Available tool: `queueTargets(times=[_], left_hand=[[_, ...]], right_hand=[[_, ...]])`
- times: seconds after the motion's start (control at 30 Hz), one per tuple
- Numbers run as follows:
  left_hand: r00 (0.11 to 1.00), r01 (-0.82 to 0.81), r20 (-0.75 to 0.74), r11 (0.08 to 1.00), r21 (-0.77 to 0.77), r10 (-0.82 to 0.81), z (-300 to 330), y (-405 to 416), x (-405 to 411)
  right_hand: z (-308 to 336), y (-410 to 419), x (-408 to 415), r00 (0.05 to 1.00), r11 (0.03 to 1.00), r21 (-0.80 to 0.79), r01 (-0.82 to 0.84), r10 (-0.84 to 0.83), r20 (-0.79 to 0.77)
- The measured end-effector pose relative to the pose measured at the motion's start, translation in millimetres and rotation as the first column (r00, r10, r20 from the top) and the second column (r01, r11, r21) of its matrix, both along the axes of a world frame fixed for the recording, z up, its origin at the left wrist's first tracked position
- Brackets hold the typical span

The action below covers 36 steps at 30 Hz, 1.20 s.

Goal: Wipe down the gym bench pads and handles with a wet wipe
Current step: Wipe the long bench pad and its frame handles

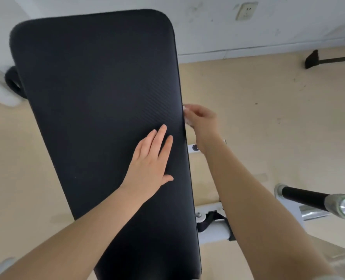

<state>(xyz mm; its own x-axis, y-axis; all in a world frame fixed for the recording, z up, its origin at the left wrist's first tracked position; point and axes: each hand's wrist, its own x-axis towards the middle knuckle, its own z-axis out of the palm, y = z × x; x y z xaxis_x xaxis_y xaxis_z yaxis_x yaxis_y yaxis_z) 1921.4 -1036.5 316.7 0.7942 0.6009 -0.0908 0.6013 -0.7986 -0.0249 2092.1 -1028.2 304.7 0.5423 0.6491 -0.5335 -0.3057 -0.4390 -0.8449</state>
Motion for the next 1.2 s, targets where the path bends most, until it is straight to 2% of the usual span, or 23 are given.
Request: queueTargets(times=[0.13,0.27,0.37,0.53,0.67,0.73,0.83,0.9,0.97,1.07,1.13,1.2], left_hand=[[0.998,0.027,-0.061,0.999,0.034,-0.024,-8.3,-10.7,-5.3],[0.989,0.078,-0.127,0.996,0.043,-0.072,-22.2,-33.3,-2.2],[0.984,0.053,-0.174,0.997,0.06,-0.042,-32.0,-54.4,1.6],[0.969,0.008,-0.246,0.989,0.149,0.03,-44.3,-66.6,6.9],[0.957,-0.01,-0.281,0.981,0.193,0.065,-47.7,-71.0,7.6],[0.958,-0.023,-0.277,0.98,0.198,0.078,-47.4,-73.1,7.6],[0.963,-0.033,-0.257,0.982,0.188,0.081,-46.2,-75.0,9.1],[0.957,-0.056,-0.269,0.978,0.199,0.109,-45.4,-76.7,11.6],[0.941,-0.068,-0.312,0.974,0.216,0.135,-42.0,-80.2,13.7],[0.935,-0.038,-0.332,0.968,0.25,0.122,-38.2,-85.7,14.0],[0.963,0.007,-0.26,0.959,0.285,0.07,-38.5,-93.5,13.2],[0.982,0.068,-0.186,0.956,0.284,-0.015,-44.6,-107.6,8.7]], right_hand=[[-15.3,-33.6,-9.8,0.999,0.998,0.042,-0.04,0.041,-0.023],[-51.6,-105.1,-24.0,0.985,0.973,-0.158,-0.171,0.167,-0.038],[-63.2,-131.8,-31.6,0.98,0.957,-0.215,-0.196,0.181,-0.087],[-40.5,-81.9,-18.2,0.998,0.998,-0.011,-0.063,0.063,0.013],[-42.9,-85.4,-18.6,0.993,0.99,0.075,-0.116,0.115,0.021],[-58.5,-114.1,-23.5,0.978,0.979,0.008,-0.206,0.205,0.04],[-84.7,-181.8,-40.5,0.941,0.909,-0.251,-0.333,0.339,-0.019],[-93.8,-220.7,-55.7,0.928,0.838,-0.403,-0.368,0.359,-0.1],[-95.4,-230.9,-65.3,0.945,0.834,-0.447,-0.322,0.31,-0.103],[-77.0,-200.6,-63.3,0.984,0.933,-0.319,-0.166,0.177,0.006],[-58.1,-174.7,-59.7,0.993,0.982,-0.165,-0.097,0.106,0.045],[-50.2,-163.7,-60.1,0.995,0.995,-0.076,-0.068,0.072,0.062]])
